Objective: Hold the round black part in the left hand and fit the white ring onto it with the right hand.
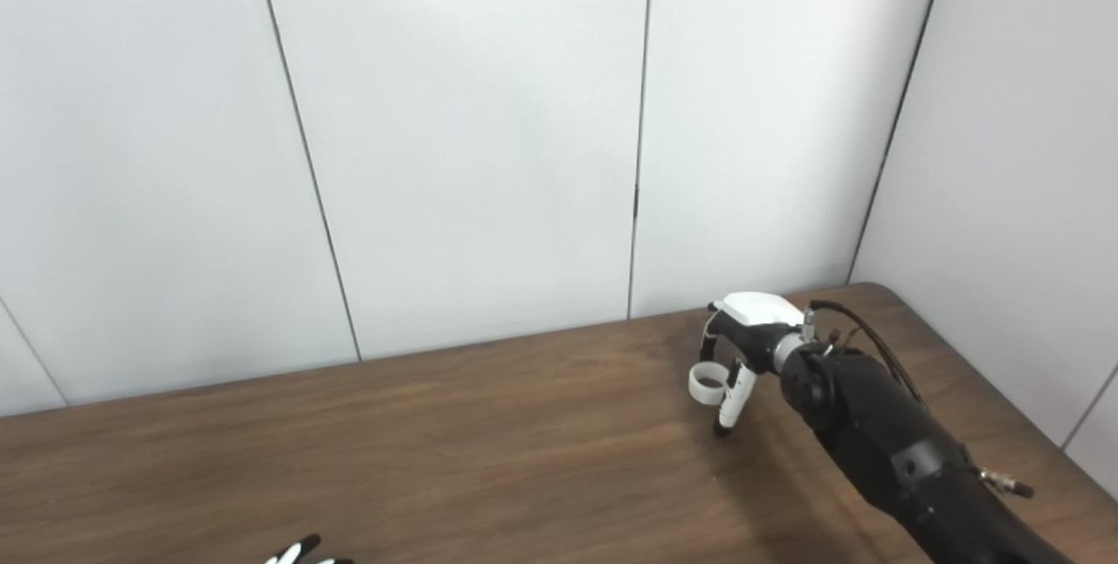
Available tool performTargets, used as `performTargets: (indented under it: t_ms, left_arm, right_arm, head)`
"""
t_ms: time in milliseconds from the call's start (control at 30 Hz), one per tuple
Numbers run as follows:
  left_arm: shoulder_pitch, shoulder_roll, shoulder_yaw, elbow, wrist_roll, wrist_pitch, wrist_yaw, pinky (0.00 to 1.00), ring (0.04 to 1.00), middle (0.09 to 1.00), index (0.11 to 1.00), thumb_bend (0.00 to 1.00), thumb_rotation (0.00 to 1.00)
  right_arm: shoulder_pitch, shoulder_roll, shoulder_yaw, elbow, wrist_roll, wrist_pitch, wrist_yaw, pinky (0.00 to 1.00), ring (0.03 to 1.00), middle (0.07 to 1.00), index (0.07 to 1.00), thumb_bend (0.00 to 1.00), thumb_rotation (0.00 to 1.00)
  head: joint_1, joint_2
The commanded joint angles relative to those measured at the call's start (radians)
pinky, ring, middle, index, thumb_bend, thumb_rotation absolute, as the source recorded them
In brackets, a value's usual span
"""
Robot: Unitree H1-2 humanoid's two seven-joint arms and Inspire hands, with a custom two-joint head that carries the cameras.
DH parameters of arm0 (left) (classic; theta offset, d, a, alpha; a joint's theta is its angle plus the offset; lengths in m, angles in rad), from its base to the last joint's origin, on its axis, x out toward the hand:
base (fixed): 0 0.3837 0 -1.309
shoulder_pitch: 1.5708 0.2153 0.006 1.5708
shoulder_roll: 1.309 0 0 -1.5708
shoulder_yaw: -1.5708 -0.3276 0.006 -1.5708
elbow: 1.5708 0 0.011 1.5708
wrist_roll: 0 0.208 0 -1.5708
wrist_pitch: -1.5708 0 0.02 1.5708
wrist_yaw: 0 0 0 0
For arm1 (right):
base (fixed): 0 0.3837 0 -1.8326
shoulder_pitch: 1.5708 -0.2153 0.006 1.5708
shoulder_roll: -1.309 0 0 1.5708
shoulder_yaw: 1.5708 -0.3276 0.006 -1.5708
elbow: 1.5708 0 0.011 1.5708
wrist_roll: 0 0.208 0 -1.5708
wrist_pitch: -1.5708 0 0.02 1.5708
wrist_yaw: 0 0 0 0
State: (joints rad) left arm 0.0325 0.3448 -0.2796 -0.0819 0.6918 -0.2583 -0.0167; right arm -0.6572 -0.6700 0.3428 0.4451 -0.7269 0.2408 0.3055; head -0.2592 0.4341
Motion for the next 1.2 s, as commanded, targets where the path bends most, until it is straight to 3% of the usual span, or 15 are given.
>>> performTargets:
  t_ms: [0, 67, 133, 900, 1167]
  left_arm:
    - [0.028, 0.023, 0.004, -0.007, 0.006, -0.001, -0.012, 1.00, 1.000, 0.873, 0.480, 0.52, 0.04]
    - [0.029, 0.023, 0.005, -0.007, 0.006, -0.002, -0.011, 1.00, 1.000, 0.873, 0.480, 0.52, 0.04]
    - [0.030, 0.023, 0.005, -0.008, 0.008, -0.001, -0.011, 1.00, 1.000, 0.872, 0.480, 0.52, 0.04]
    - [0.024, 0.021, 0.008, -0.005, 0.008, -0.003, -0.015, 1.00, 1.000, 0.869, 0.480, 0.52, 0.04]
    - [-0.007, 0.018, 0.012, 0.044, 0.013, -0.012, -0.001, 1.00, 1.000, 0.865, 0.480, 0.52, 0.04]
  right_arm:
    - [-0.012, -0.038, -0.007, 0.000, -0.026, -0.002, -0.023, 1.00, 1.000, 0.976, 0.584, 0.81, 0.08]
    - [-0.009, -0.037, -0.008, -0.005, -0.024, 0.000, -0.023, 1.00, 1.000, 0.977, 0.510, 0.58, 0.12]
    - [-0.006, -0.037, -0.008, -0.012, -0.026, 0.000, -0.025, 1.00, 1.000, 0.976, 0.495, 0.54, 0.13]
    - [-0.004, -0.033, -0.010, 0.006, -0.026, -0.033, -0.086, 1.00, 1.000, 0.940, 0.484, 0.52, 0.12]
    - [0.012, -0.025, -0.040, -0.058, 0.003, -0.060, -0.083, 1.00, 1.000, 0.937, 0.482, 0.52, 0.12]
  head:
    - [0.001, 0.000]
    - [0.001, 0.001]
    - [0.001, 0.001]
    - [0.004, 0.004]
    - [0.024, 0.014]
